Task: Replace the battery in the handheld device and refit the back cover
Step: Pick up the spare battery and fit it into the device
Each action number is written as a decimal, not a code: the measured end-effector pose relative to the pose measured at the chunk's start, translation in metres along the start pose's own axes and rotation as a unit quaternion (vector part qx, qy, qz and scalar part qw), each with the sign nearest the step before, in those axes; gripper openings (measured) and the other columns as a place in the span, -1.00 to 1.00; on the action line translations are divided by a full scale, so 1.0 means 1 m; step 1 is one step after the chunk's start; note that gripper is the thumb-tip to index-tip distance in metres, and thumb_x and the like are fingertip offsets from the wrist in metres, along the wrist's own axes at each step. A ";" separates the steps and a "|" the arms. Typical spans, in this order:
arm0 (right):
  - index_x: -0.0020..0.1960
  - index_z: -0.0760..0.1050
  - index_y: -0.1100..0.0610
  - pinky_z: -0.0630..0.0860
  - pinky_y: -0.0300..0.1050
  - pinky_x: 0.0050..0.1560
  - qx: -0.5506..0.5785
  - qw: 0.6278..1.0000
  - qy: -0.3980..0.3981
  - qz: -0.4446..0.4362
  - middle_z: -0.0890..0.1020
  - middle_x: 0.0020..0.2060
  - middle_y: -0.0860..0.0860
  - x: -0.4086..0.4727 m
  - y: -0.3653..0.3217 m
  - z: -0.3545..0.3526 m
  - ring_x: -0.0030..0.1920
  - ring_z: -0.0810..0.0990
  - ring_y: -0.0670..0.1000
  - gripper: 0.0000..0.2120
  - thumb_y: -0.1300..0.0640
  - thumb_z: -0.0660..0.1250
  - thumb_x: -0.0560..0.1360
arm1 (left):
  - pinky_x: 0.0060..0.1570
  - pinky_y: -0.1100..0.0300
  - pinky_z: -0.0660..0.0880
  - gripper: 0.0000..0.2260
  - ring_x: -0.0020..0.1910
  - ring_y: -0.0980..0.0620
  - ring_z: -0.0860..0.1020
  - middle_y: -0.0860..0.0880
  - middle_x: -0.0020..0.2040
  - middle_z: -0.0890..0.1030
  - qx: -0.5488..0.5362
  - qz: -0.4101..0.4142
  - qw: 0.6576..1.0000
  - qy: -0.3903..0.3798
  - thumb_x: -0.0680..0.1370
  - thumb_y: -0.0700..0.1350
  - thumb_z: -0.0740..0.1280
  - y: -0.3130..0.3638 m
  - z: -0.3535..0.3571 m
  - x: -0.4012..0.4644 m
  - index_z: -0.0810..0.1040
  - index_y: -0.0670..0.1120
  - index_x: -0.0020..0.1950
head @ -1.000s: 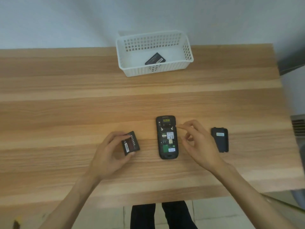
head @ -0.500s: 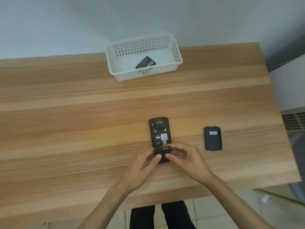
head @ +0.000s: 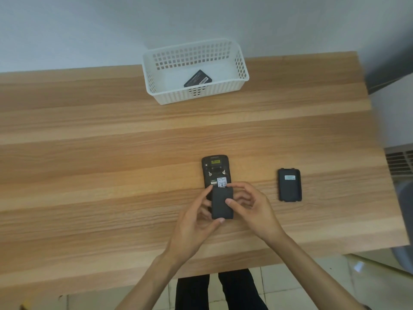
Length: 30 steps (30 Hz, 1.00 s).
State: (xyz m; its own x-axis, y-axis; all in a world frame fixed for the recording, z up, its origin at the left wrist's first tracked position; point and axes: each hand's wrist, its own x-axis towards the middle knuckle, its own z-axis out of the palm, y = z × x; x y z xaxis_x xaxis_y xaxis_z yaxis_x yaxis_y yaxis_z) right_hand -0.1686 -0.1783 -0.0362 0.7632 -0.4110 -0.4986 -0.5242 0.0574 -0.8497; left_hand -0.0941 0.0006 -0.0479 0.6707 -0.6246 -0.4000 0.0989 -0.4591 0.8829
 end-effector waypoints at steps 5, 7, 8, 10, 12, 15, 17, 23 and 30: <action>0.25 0.59 -0.02 0.65 -0.08 0.07 0.005 1.000 0.008 -0.002 0.72 -0.15 0.11 0.003 -0.001 0.002 -0.10 0.71 0.11 -0.65 0.21 0.50 0.50 | 0.12 0.39 0.51 -0.27 -0.04 0.08 0.63 0.15 0.15 0.61 0.031 0.012 0.999 0.005 0.47 -0.02 0.56 -0.001 -0.001 0.003 0.32 0.14 0.58; 0.26 0.58 -0.03 0.66 -0.03 0.09 0.009 1.000 0.012 -0.001 0.70 -0.10 0.14 0.002 -0.003 0.001 -0.11 0.71 0.10 -0.59 0.18 0.54 0.46 | 0.18 0.41 0.48 -0.30 0.06 0.09 0.59 0.15 0.24 0.51 0.059 0.041 0.997 0.009 0.47 -0.01 0.57 0.000 -0.001 0.003 0.37 0.09 0.55; 0.29 0.57 -0.02 0.66 -0.05 0.08 0.012 1.000 0.009 -0.002 0.69 -0.08 0.14 0.001 -0.005 0.002 -0.13 0.72 0.08 -0.56 0.18 0.55 0.45 | 0.20 0.40 0.47 -0.33 0.11 0.11 0.57 0.14 0.26 0.47 0.064 0.051 0.997 0.006 0.46 -0.01 0.57 0.001 0.000 0.003 0.42 0.07 0.53; 0.34 0.55 0.02 0.65 -0.14 0.02 0.016 1.000 -0.006 -0.013 0.68 -0.07 0.11 -0.003 -0.008 0.004 -0.14 0.72 -0.01 -0.49 0.20 0.56 0.43 | 0.19 0.36 0.52 -0.43 0.13 0.15 0.59 0.16 0.26 0.51 0.047 0.063 0.997 -0.002 0.47 -0.06 0.57 0.005 0.002 0.004 0.49 0.11 0.44; 0.37 0.54 0.06 0.64 -0.22 -0.05 0.013 0.999 -0.021 -0.031 0.65 -0.04 0.11 -0.007 -0.010 0.008 -0.10 0.69 -0.07 -0.46 0.23 0.56 0.43 | 0.10 0.36 0.54 -0.57 0.09 0.18 0.63 0.16 0.17 0.61 0.023 0.068 0.997 0.003 0.53 -0.14 0.51 0.011 0.004 0.005 0.52 0.21 0.31; 0.43 0.50 0.01 0.60 -0.26 0.14 -0.059 0.995 -0.029 -0.072 0.54 0.10 0.03 -0.008 -0.009 0.007 0.13 0.59 -0.07 -0.41 0.12 0.56 0.43 | 0.04 0.38 0.55 -0.67 0.10 0.19 0.67 0.15 0.11 0.71 -0.046 0.014 0.998 0.028 0.57 -0.13 0.46 0.016 0.006 0.004 0.56 0.22 0.25; 0.43 0.50 -0.07 0.52 -0.27 0.27 -0.095 0.992 -0.039 -0.075 0.47 0.19 -0.04 -0.008 -0.008 0.004 0.26 0.52 -0.07 -0.40 0.04 0.56 0.42 | 0.01 0.29 0.62 -0.61 0.11 0.10 0.70 0.10 0.19 0.70 -0.114 -0.038 0.992 0.046 0.54 -0.10 0.48 0.014 0.009 0.002 0.51 0.18 0.31; 0.44 0.48 0.01 0.58 -0.22 0.24 -0.086 0.990 -0.107 -0.039 0.46 0.33 -0.10 -0.003 -0.010 -0.013 0.31 0.50 -0.19 -0.22 0.14 0.67 0.28 | 0.17 0.17 0.62 -0.36 0.21 0.04 0.69 0.14 0.27 0.68 -0.189 -0.078 0.978 -0.032 0.58 -0.15 0.43 0.007 0.011 -0.004 0.24 0.07 0.60; 0.45 0.47 0.05 0.42 -0.47 0.28 -0.192 0.971 -0.101 -0.104 0.48 0.31 -0.12 0.006 -0.009 -0.019 0.32 0.41 -0.36 -0.25 0.17 0.65 0.31 | -0.02 0.34 0.62 -0.32 -0.07 0.20 0.68 0.14 0.03 0.71 -0.026 -0.020 0.999 -0.019 0.45 -0.11 0.58 0.006 -0.001 0.006 0.39 0.02 0.51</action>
State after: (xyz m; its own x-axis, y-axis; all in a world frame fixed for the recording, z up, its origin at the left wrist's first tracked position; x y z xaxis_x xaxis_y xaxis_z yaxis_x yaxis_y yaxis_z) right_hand -0.1666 -0.1985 -0.0278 0.9061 -0.1891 -0.3786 -0.4228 -0.3669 -0.8287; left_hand -0.0888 -0.0052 -0.0443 0.6374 -0.6303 -0.4432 0.1638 -0.4512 0.8773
